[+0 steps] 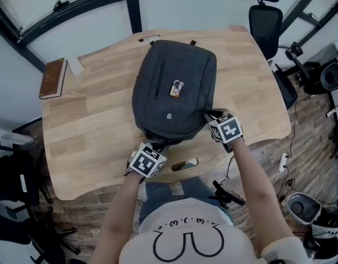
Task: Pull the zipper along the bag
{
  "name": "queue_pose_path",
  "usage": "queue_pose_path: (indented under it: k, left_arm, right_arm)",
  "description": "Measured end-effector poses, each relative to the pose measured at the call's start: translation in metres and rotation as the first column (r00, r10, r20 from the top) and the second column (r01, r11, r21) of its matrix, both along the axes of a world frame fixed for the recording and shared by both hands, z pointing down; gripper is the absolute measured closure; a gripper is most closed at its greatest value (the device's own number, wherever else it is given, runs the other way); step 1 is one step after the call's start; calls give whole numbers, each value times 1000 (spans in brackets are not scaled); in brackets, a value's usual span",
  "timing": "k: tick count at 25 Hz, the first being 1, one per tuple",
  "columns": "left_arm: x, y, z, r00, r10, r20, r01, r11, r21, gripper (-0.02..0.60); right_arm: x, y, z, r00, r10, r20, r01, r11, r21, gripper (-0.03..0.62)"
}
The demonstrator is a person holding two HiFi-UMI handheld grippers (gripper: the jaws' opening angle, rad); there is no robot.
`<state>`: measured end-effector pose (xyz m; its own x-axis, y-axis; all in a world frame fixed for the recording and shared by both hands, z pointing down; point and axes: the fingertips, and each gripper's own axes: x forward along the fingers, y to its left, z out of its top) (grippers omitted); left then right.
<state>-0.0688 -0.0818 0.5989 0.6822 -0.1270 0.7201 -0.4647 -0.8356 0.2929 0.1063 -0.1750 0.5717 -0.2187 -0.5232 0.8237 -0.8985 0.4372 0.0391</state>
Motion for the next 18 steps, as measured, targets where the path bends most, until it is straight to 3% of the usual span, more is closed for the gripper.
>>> queue_pose_path:
  k: [1,2,4,7,12,15,18]
  left_arm:
    - [0,0,0,1000,-4,-4,4,1000,-4,565]
    - [0,-1,0,1000,-6,-5,6,1000,-4,565]
    - [-2,-1,0,1000,-6,-7,6,1000,-3,565]
    - [-2,-1,0,1000,-2,-17,2,1000,-3,565]
    - [-1,0,-4,999,-20,-45,19,999,-25,565]
    - [2,1,-9,998,-41,-51,40,999,-16,565]
    - [8,6,-9,999,-28,-24,29,999,33,565]
  right_arm:
    - [0,5,-8,1000,-17,20,16,1000,11,367]
    - [-2,12,-16,998,-35,44,34,999,19,277]
    - [-9,25,-34,993,-93,76,88,994,59,182]
    - [-23,47,-55,971,-236,34,231,965,124,163]
    - [-65,77,-65,891,-453,-31,452,880,143,163]
    - [-82,85,-52,840,-536,-88,543,832,113,164]
    - [-102,86,-37,802,-591,-86,596,800,66,172]
